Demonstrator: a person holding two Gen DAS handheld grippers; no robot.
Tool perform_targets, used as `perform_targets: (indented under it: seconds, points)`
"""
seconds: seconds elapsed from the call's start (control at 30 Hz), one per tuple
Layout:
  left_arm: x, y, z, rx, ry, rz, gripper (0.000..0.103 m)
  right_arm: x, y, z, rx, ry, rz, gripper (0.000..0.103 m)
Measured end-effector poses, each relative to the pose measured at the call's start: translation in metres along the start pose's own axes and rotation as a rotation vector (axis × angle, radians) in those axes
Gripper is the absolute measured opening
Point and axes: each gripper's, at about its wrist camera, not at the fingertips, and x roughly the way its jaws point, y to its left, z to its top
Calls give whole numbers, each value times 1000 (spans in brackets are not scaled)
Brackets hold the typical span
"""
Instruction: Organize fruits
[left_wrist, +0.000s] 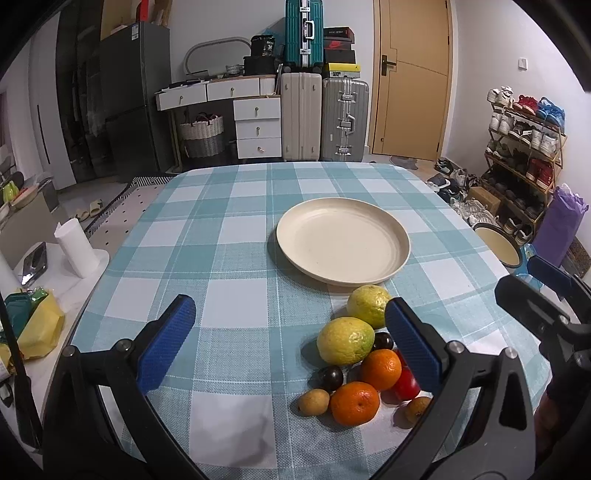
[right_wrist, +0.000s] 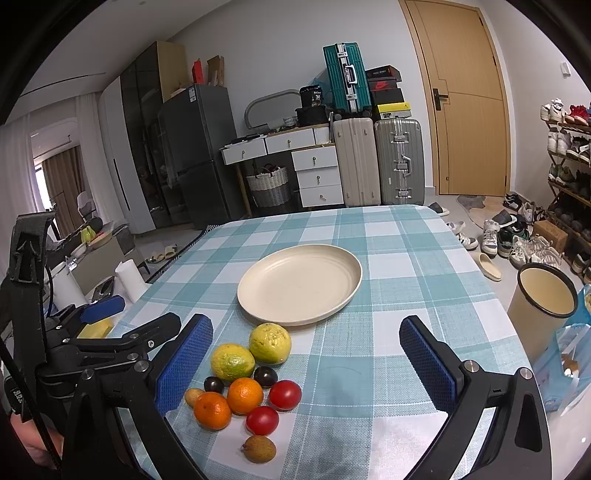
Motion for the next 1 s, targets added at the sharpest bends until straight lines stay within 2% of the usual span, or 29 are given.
perform_targets:
  seconds: [1.0]
  points:
    - [5, 3, -1, -7, 16, -8, 102, 6, 6, -1, -1, 9, 7, 103]
